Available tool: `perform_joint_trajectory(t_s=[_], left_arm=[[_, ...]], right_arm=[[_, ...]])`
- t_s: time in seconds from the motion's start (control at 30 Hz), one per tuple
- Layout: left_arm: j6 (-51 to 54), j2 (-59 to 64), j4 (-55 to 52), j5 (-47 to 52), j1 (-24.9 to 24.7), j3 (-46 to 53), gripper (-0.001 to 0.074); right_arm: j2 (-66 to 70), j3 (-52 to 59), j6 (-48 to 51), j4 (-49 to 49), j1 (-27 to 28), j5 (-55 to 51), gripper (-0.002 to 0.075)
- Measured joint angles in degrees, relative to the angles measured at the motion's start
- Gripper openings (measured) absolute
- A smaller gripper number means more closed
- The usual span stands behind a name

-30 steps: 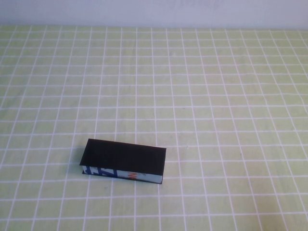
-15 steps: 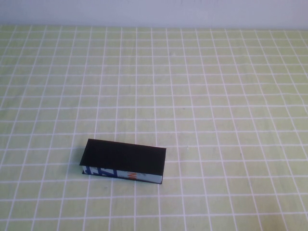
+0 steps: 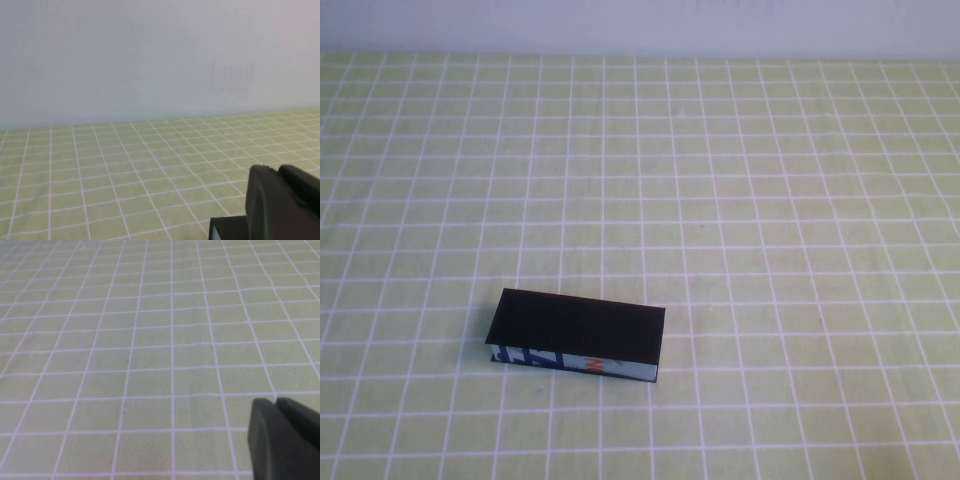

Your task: Return glasses to glasses case

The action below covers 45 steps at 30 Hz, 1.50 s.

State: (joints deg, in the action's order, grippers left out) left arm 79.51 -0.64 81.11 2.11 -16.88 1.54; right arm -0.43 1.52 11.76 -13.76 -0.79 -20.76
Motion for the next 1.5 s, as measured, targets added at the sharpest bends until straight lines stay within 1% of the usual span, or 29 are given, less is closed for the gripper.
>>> perform_joint_trajectory(t_s=[0.33,0.4,0.43,0.47,0.53,0.6,0.63,0.67,0.7,0.73,0.8,0.87,1.0,1.13,1.23,1.43,1.5], left_arm=[[0.0,0.0,-0.4,0.0,0.0,0.0,-0.0002],[-1.6,0.0,-5.6,0.1,0.0,0.0,-0.0002],[-5.1,0.0,-9.8,0.3,0.0,0.0,-0.0002],[-11.1,0.0,-16.6,0.4,0.0,0.0,-0.0002],[-27.1,0.0,-34.8,0.0,0.0,0.0,-0.0002],[-46.7,0.0,-55.1,-1.2,0.0,0.0,-0.0002],[-53.5,0.0,-62.1,-2.1,0.0,0.0,-0.0002],[-60.5,0.0,-68.9,-2.4,0.0,0.0,-0.0002],[-65.3,0.0,-73.0,-2.8,0.0,0.0,-0.0002],[-67.9,0.0,-74.8,-3.0,0.1,0.0,-0.0002],[-71.6,0.0,-76.0,-3.8,1.5,0.0,-0.0002],[-73.0,0.0,-76.1,-5.1,3.8,0.0,-0.0002],[-74.6,0.0,-76.0,-6.2,8.8,0.0,-0.0002],[-75.1,0.0,-73.4,-5.1,12.5,0.0,-0.0002],[-75.2,0.0,-73.3,0.5,14.0,0.0,-0.0002],[-75.3,0.0,-76.2,16.4,14.3,0.0,-0.0002],[-75.3,0.0,-76.6,18.8,14.3,0.0,-0.0002]], right_arm=[[0.0,0.0,0.0,0.0,0.0,0.0,-0.0011],[0.0,0.0,0.0,0.0,0.0,0.0,-0.0011],[0.0,0.0,0.0,0.0,0.0,0.0,-0.0011],[0.0,0.0,0.0,0.0,0.0,0.0,-0.0011],[0.0,0.0,0.0,0.0,0.0,0.0,-0.0011],[0.0,0.0,0.0,0.0,0.0,0.0,-0.0011],[0.0,0.0,0.0,0.0,0.0,0.0,-0.0011],[0.0,0.0,0.0,0.0,0.0,0.0,-0.0011],[0.0,0.0,0.0,0.0,0.0,0.0,-0.0011],[0.0,0.0,0.0,0.0,0.0,0.0,-0.0011],[0.0,0.0,0.0,-0.1,0.0,0.0,-0.0011],[0.0,0.0,0.0,-0.1,0.0,0.0,-0.0011],[0.0,0.0,0.0,-0.1,0.0,0.0,-0.0011],[0.0,0.0,0.0,-0.1,0.0,0.0,-0.0011],[0.0,0.0,0.0,-0.1,0.0,0.0,-0.0011],[0.0,0.0,0.0,-0.1,0.0,0.0,-0.0011],[0.0,0.0,0.0,-0.1,0.0,0.0,-0.0011]])
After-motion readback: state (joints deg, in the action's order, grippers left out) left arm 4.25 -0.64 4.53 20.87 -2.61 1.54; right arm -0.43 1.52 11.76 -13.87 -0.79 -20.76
